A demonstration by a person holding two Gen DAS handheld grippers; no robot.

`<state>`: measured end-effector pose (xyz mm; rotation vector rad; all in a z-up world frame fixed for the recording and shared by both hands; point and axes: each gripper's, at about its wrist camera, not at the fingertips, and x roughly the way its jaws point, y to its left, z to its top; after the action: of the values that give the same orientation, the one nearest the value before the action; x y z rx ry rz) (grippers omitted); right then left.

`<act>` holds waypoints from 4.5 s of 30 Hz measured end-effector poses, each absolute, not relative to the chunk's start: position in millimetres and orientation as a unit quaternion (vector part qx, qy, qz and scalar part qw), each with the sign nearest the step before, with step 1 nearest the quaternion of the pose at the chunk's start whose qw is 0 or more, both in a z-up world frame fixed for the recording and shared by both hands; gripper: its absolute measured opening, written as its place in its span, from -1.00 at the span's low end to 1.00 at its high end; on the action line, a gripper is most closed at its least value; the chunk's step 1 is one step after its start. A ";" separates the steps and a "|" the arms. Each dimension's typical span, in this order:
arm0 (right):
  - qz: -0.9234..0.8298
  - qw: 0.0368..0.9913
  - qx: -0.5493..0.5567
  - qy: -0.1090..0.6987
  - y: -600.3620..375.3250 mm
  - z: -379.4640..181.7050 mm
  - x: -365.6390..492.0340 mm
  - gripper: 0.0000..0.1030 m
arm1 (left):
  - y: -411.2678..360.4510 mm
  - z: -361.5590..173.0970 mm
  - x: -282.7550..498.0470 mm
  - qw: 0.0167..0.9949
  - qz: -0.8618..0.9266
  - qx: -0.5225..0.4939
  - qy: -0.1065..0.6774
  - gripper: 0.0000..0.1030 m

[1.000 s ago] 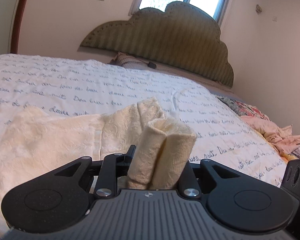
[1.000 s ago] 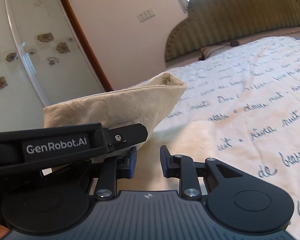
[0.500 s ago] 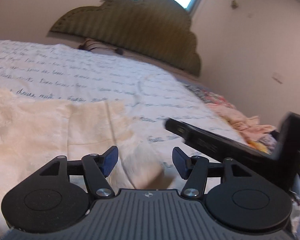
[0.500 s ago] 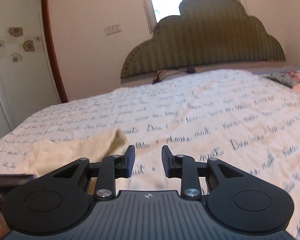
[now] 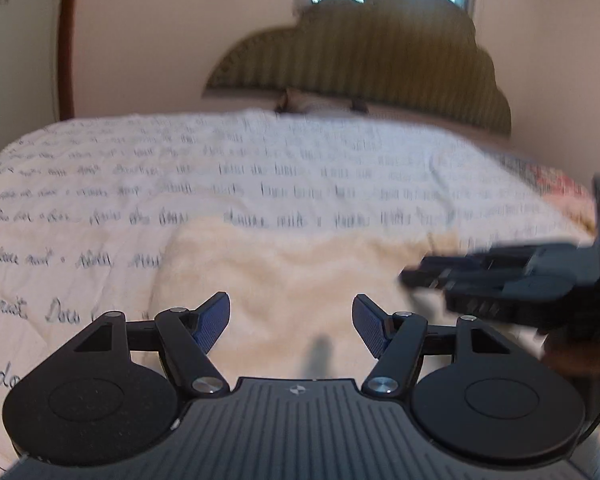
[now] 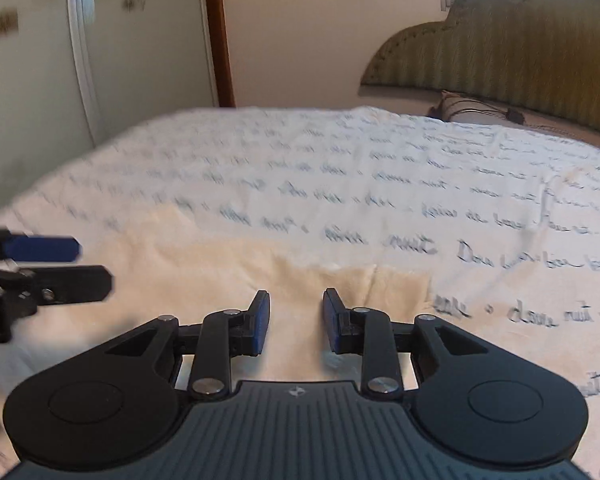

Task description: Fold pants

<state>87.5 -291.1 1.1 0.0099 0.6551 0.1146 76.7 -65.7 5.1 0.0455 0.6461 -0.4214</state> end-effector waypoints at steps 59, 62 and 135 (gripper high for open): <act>0.040 0.935 0.172 0.306 -333.1 -25.2 -15.0 0.57 | 50.4 -33.4 75.4 0.885 -0.248 -0.137 0.371 0.87; -0.002 0.951 0.132 0.279 -329.9 -12.3 -24.9 0.57 | 52.3 -30.0 72.9 0.888 -0.240 -0.140 0.367 0.87; 0.039 0.870 -0.438 0.223 -254.8 -17.3 -92.5 0.54 | 1.9 8.7 43.7 0.920 -0.208 0.013 0.333 0.95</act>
<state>-92.5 -254.8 -17.3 -0.9157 0.4672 0.0821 43.7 1.9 8.7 0.0259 0.6839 -0.4276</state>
